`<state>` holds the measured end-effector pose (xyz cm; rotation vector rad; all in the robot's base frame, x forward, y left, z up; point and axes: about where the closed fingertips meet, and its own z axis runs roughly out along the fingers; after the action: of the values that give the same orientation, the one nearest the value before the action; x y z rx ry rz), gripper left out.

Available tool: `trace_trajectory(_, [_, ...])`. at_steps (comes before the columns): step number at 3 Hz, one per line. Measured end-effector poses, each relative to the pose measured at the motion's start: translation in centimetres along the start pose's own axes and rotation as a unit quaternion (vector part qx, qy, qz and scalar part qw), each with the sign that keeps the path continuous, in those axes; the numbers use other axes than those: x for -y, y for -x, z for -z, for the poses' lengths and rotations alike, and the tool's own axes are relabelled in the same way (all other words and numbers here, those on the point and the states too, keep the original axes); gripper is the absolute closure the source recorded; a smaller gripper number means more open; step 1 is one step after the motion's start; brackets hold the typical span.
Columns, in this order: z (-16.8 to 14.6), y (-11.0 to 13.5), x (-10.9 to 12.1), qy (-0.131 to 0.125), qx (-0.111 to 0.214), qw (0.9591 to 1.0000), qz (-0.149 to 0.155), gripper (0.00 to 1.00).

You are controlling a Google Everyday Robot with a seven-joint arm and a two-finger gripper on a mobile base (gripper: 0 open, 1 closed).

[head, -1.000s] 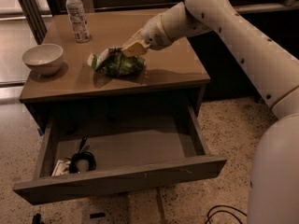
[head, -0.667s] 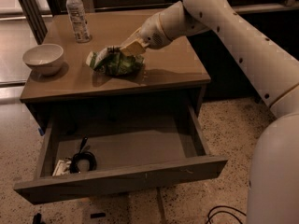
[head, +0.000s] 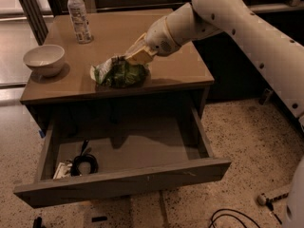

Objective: Place green jalapeno chip bag into top drawer

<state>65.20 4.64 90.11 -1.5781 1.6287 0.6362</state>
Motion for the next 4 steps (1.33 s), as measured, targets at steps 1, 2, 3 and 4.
trace_trajectory(1, [2.1,-0.7,-4.8,-0.004,-0.016,0.9994,0.03,1.0])
trace_trajectory(2, [4.3,-2.1,-9.8,-0.013,-0.031,0.9988,0.036,1.0])
trace_trajectory(3, [4.6,-4.6,-11.1,-0.009,-0.047,0.9987,0.019,1.0])
trace_trajectory(4, [4.6,-4.3,-11.0,-0.008,-0.045,0.9987,0.021,1.0])
